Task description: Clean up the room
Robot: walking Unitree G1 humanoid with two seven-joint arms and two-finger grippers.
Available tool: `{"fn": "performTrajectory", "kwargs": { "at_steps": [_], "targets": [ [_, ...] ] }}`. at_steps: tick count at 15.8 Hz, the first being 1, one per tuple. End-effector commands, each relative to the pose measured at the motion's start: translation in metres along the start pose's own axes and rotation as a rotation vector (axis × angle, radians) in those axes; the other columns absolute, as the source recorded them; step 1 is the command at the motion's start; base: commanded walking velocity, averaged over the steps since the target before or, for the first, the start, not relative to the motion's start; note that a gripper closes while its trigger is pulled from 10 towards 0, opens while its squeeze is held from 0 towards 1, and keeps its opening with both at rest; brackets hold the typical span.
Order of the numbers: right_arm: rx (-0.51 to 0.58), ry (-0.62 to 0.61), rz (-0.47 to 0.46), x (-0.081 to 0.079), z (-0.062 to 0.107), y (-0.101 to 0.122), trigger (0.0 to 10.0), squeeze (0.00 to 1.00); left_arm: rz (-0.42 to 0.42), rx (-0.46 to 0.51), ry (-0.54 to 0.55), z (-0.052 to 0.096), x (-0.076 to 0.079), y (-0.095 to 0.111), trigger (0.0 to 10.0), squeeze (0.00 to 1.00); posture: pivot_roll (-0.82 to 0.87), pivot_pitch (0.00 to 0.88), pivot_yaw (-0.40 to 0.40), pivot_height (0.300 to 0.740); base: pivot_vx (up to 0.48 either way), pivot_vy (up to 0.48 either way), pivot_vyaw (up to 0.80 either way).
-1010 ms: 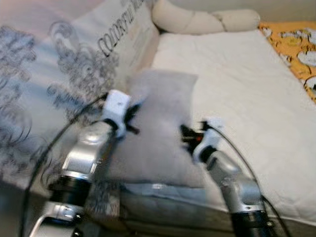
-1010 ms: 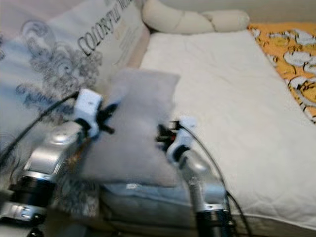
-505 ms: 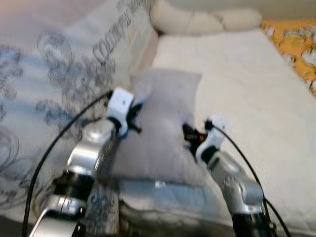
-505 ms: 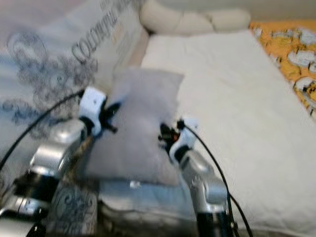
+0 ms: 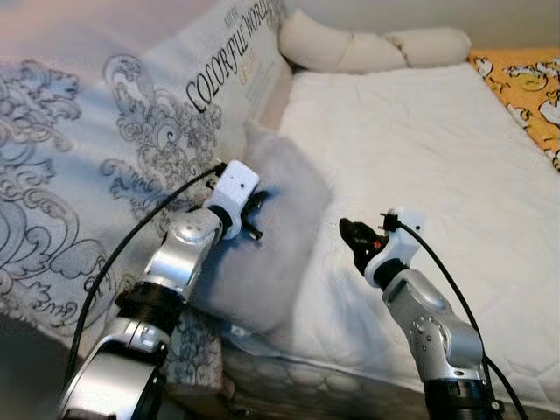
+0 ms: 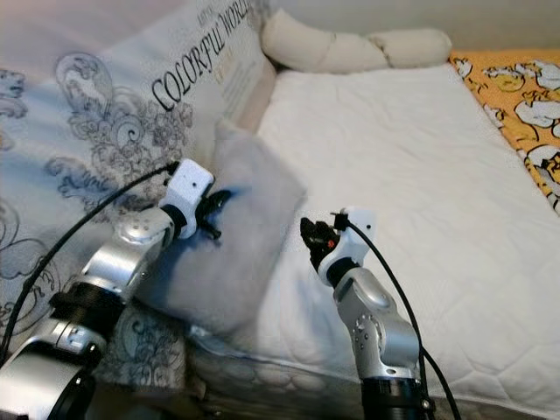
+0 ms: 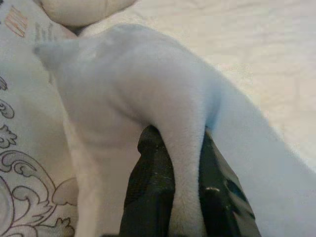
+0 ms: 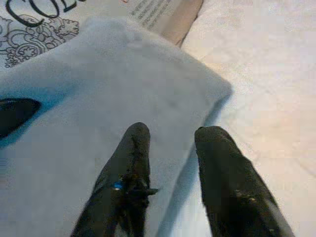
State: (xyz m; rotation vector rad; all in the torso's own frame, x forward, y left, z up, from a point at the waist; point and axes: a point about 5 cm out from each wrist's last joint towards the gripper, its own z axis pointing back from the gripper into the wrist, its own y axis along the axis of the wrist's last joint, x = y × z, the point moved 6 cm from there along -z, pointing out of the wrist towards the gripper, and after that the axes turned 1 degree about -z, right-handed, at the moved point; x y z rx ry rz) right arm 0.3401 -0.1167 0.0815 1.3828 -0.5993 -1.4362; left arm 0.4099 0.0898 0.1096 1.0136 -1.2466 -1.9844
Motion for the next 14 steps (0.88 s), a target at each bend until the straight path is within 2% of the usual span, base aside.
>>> {"fn": "performTrajectory", "kwargs": {
  "at_steps": [1,5,7,9,11,13,14],
  "targets": [
    [0.014,-0.020,-0.001,0.005,0.003,0.002,10.0,1.00,-0.045,0.050,0.007,-0.004,-0.004,0.018,10.0,0.00,-0.13,0.000,0.118,0.740,0.000,0.000,0.00],
    [0.037,0.005,0.039,0.010,0.013,0.009,10.0,1.00,-0.107,0.077,0.016,-0.015,-0.011,0.032,10.0,0.00,-0.16,0.000,0.137,0.740,0.000,0.000,0.00],
    [0.038,0.074,0.051,0.003,0.018,0.013,10.0,1.00,-0.158,0.090,-0.008,-0.021,-0.012,0.042,10.0,0.00,-0.17,0.000,0.140,0.740,0.000,0.000,0.00],
    [0.027,0.117,0.063,-0.002,0.021,0.014,10.0,1.00,-0.168,0.088,0.009,-0.024,-0.018,0.049,10.0,0.00,-0.17,0.000,0.139,0.740,0.000,0.000,0.00],
    [0.026,0.147,0.084,-0.004,0.023,0.016,10.0,1.00,-0.145,0.084,0.070,-0.024,-0.035,0.056,10.0,0.00,-0.17,0.000,0.138,0.740,0.000,0.000,0.00],
    [0.022,0.166,0.101,-0.005,0.023,0.019,10.0,1.00,-0.147,0.058,0.187,-0.018,-0.064,0.060,10.0,0.00,-0.17,0.000,0.138,0.740,0.000,0.000,0.00],
    [0.018,0.172,0.107,-0.005,0.023,0.019,10.0,1.00,-0.141,0.023,0.225,-0.015,-0.074,0.056,10.0,0.00,-0.17,0.000,0.138,0.740,0.000,0.000,0.00]
  ]
}}
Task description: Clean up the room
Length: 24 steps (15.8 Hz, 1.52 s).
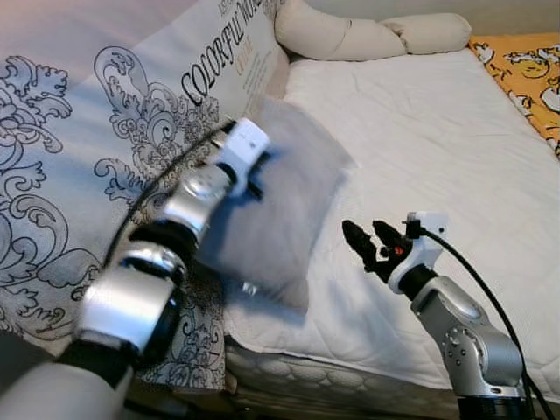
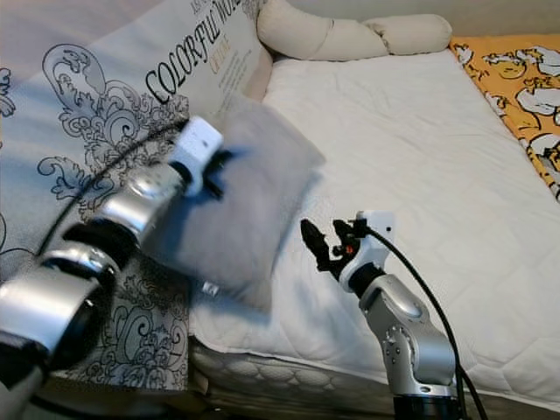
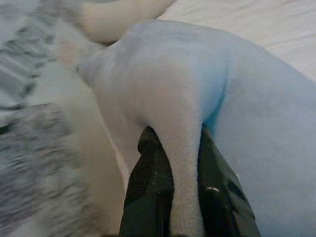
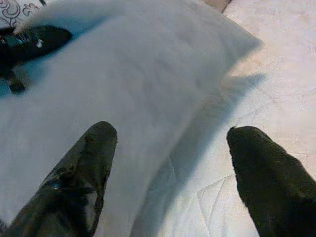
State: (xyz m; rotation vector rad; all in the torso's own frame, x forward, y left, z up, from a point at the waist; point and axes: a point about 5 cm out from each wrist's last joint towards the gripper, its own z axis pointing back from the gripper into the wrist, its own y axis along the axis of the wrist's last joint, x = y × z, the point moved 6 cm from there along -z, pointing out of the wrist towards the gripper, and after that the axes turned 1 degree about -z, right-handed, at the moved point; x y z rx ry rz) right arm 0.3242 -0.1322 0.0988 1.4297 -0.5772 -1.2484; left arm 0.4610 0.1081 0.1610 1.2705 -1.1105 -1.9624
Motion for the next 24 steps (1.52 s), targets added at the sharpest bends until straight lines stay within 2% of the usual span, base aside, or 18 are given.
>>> {"fn": "performTrajectory", "kwargs": {
  "at_steps": [1,5,8,9,11,13,15,17,20,21,24],
  "targets": [
    [0.000,0.038,0.014,-0.010,-0.001,0.003,10.0,1.00,-0.026,-0.006,0.066,0.003,-0.021,0.004,10.0,0.00,-0.17,0.000,0.139,0.740,0.000,0.000,0.00],
    [-0.031,0.070,0.040,-0.017,0.000,-0.005,10.0,1.00,-0.135,-0.069,0.113,0.005,-0.024,-0.013,10.0,0.00,-0.18,0.000,0.144,0.740,0.000,0.000,0.00],
    [-0.054,0.081,0.048,-0.021,0.000,-0.011,10.0,1.00,-0.212,-0.072,0.078,0.001,-0.002,-0.017,10.0,0.00,-0.18,0.000,0.144,0.740,0.000,0.000,0.00],
    [-0.055,0.082,0.048,-0.021,0.000,-0.012,10.0,1.00,-0.222,-0.075,0.075,0.000,-0.001,-0.017,10.0,0.00,-0.18,0.000,0.144,0.740,0.000,0.000,0.00],
    [-0.060,0.092,0.053,-0.025,0.000,-0.013,10.0,1.00,-0.299,-0.055,0.017,-0.002,0.010,-0.012,10.0,0.00,-0.19,0.000,0.153,0.740,0.000,0.000,0.00],
    [-0.061,0.091,0.057,-0.026,0.002,-0.014,10.0,1.00,-0.292,-0.032,0.011,-0.004,0.002,0.003,10.0,0.00,-0.20,0.000,0.160,0.740,0.000,0.000,0.00],
    [-0.061,0.090,0.055,-0.026,0.003,-0.015,10.0,1.00,-0.315,-0.028,-0.006,-0.004,-0.003,0.010,10.0,0.00,-0.20,0.000,0.161,0.740,0.000,0.000,0.00],
    [-0.063,0.093,0.053,-0.026,0.003,-0.016,10.0,1.00,-0.337,-0.032,-0.043,-0.004,-0.005,0.016,10.0,0.00,-0.20,0.000,0.166,0.740,0.000,0.000,0.00],
    [-0.061,0.093,0.051,-0.025,0.004,-0.014,10.0,1.00,-0.323,-0.025,-0.092,-0.006,-0.006,0.035,10.0,0.00,-0.20,0.000,0.176,0.740,0.000,0.000,0.00],
    [-0.060,0.093,0.050,-0.025,0.005,-0.014,10.0,1.00,-0.315,-0.030,-0.101,-0.006,-0.004,0.037,10.0,0.00,-0.20,0.000,0.183,0.740,0.000,0.000,0.00],
    [-0.062,0.089,0.054,-0.026,0.007,-0.016,10.0,1.00,-0.365,-0.088,-0.103,-0.006,-0.003,0.026,10.0,0.00,-0.22,0.000,0.198,0.740,0.000,0.000,0.00]
  ]
}}
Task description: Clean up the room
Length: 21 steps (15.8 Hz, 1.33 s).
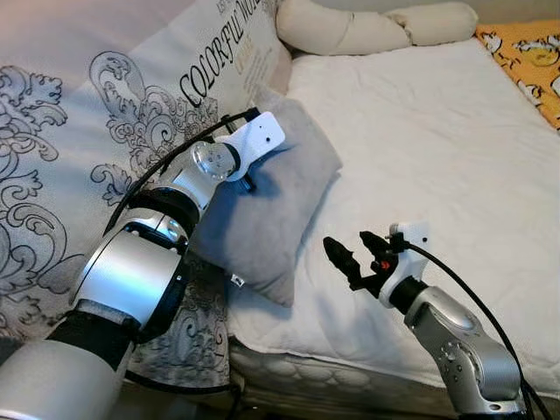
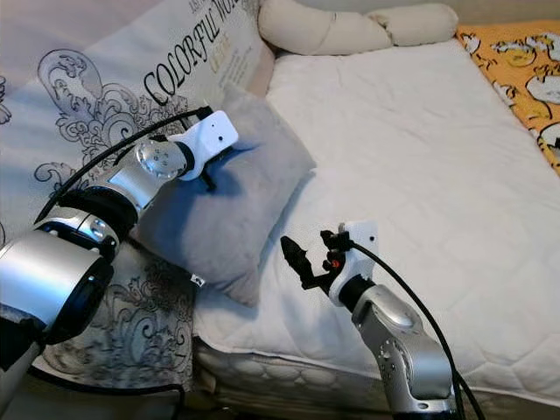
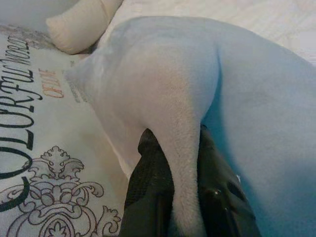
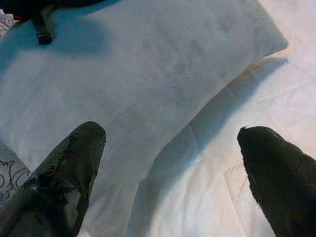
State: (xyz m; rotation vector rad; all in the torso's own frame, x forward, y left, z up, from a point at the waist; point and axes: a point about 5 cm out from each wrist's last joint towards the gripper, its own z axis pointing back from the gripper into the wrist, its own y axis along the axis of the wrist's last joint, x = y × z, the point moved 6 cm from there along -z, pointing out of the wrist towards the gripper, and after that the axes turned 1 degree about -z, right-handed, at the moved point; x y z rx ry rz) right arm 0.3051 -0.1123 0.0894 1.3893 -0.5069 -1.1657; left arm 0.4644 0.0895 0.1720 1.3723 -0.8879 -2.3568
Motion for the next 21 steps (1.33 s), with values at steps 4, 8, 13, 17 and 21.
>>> {"fn": "performTrajectory", "kwargs": {
  "at_steps": [4,8,13,17,21],
  "targets": [
    [-0.005,0.018,0.002,-0.008,0.002,-0.002,10.0,1.00,0.053,-0.121,0.032,0.002,0.003,-0.028,10.0,0.00,-0.21,0.000,0.196,0.740,0.000,0.000,0.00],
    [-0.017,0.021,0.003,-0.007,0.003,-0.005,10.0,1.00,0.185,-0.136,0.027,0.000,0.013,-0.036,10.0,1.00,-0.20,0.000,0.180,0.740,0.000,0.000,0.00],
    [0.027,0.005,0.010,-0.004,0.006,0.005,10.0,1.00,0.362,0.075,0.048,0.002,-0.008,0.002,10.0,1.00,-0.18,0.000,0.159,0.740,0.000,0.000,0.00],
    [0.082,-0.005,0.009,-0.005,0.010,0.016,10.0,1.00,0.556,0.298,0.024,0.011,-0.019,0.029,10.0,1.00,-0.16,0.000,0.147,0.740,0.000,0.000,0.00],
    [0.123,-0.054,0.008,-0.006,0.010,0.021,10.0,1.00,0.652,0.416,0.176,0.053,-0.001,0.002,10.0,1.00,-0.13,0.000,0.125,0.740,0.000,0.000,0.00]
  ]
}}
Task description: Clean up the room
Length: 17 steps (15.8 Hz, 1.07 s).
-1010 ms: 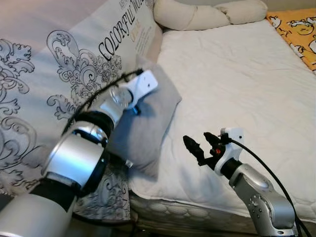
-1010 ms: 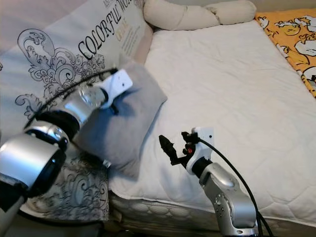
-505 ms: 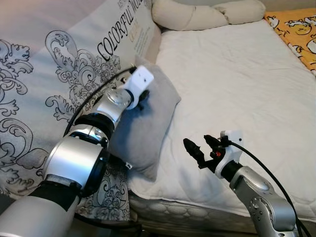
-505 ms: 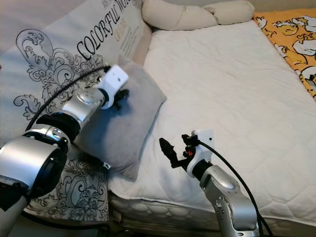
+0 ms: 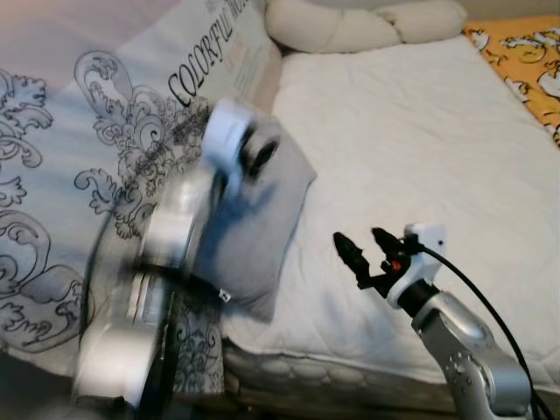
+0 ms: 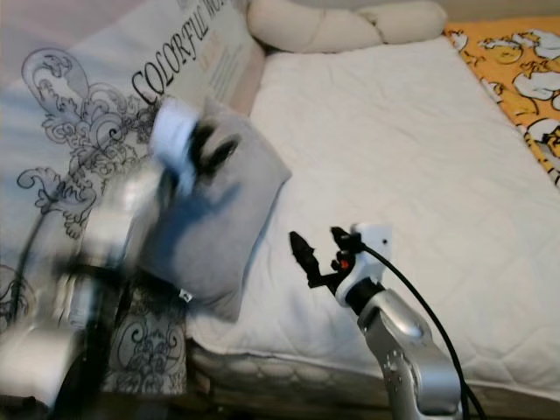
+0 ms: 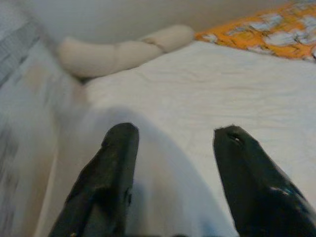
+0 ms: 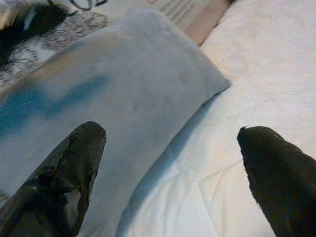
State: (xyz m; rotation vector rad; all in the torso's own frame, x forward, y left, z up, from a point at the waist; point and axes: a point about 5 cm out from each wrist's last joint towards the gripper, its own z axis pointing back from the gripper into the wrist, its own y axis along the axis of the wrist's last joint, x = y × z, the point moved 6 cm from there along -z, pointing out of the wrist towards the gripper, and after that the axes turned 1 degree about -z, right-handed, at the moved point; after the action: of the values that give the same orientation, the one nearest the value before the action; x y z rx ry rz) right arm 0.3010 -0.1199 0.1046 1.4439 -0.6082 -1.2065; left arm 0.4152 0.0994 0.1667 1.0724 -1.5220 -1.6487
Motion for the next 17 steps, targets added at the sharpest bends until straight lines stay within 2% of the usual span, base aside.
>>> {"fn": "performTrajectory", "kwargs": {
  "at_steps": [1,2,4,6,9,11,14,17],
  "targets": [
    [0.034,-0.015,0.022,-0.005,-0.001,0.007,10.0,1.00,-0.005,0.054,0.090,0.014,-0.014,0.020,10.0,1.00,-0.12,0.000,0.115,0.740,0.000,-0.304,0.00],
    [0.040,-0.054,0.022,-0.003,-0.002,0.007,10.0,0.00,0.011,0.040,0.126,0.026,-0.014,0.015,10.0,1.00,-0.12,0.000,0.105,0.740,0.000,-0.480,0.00],
    [0.049,-0.097,0.016,0.002,-0.004,0.007,10.0,0.00,0.013,0.026,0.162,0.038,-0.015,0.011,10.0,1.00,-0.11,0.000,0.098,0.740,0.000,-0.480,0.00],
    [0.060,-0.184,0.070,0.010,-0.009,0.010,10.0,0.00,0.021,-0.043,0.254,0.066,-0.019,-0.006,10.0,1.00,-0.13,0.000,0.090,0.740,0.000,-0.480,0.00],
    [0.082,-0.209,0.058,0.014,-0.006,0.015,10.0,0.00,0.011,-0.086,0.286,0.078,-0.017,-0.016,10.0,1.00,-0.12,0.000,0.078,0.740,0.000,-0.480,0.00],
    [0.072,-0.220,0.061,0.015,-0.005,0.012,10.0,0.00,0.014,-0.128,0.312,0.086,-0.017,-0.021,10.0,1.00,-0.11,0.000,0.077,0.740,0.000,-0.480,0.00],
    [0.037,-0.281,0.099,0.022,-0.003,0.003,10.0,0.00,0.018,-0.207,0.388,0.107,-0.030,-0.037,10.0,1.00,-0.10,0.000,0.078,0.740,0.000,-0.480,0.00],
    [0.016,-0.331,0.108,0.031,0.001,-0.002,10.0,0.00,0.016,-0.276,0.428,0.125,-0.034,-0.054,10.0,1.00,-0.08,0.000,0.069,0.740,0.000,-0.480,0.00]
  ]
}}
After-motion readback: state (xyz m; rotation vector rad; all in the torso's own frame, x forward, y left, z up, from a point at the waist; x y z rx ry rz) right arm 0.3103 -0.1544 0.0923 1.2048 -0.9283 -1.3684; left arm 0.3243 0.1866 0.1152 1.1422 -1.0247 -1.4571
